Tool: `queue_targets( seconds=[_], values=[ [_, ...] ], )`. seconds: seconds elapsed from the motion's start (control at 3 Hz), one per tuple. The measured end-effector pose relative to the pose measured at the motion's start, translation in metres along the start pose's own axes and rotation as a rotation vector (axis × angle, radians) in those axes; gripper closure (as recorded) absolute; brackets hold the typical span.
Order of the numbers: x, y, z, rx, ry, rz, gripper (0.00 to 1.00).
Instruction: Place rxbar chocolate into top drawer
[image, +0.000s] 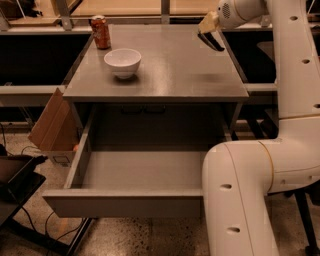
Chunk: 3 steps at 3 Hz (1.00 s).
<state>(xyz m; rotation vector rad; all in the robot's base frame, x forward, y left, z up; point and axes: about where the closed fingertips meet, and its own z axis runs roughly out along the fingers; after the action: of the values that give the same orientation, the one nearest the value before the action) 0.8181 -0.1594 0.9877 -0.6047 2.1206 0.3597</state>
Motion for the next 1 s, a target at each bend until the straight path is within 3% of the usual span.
queue_targets(
  seconds=[0.67,1.0],
  values=[
    [-0.0027,0.0186,-0.0213,0.020,0.008,-0.039,1.00],
    [0.0058,0.0231,-0.0162,0.008,0.072,-0.024,1.00]
  ],
)
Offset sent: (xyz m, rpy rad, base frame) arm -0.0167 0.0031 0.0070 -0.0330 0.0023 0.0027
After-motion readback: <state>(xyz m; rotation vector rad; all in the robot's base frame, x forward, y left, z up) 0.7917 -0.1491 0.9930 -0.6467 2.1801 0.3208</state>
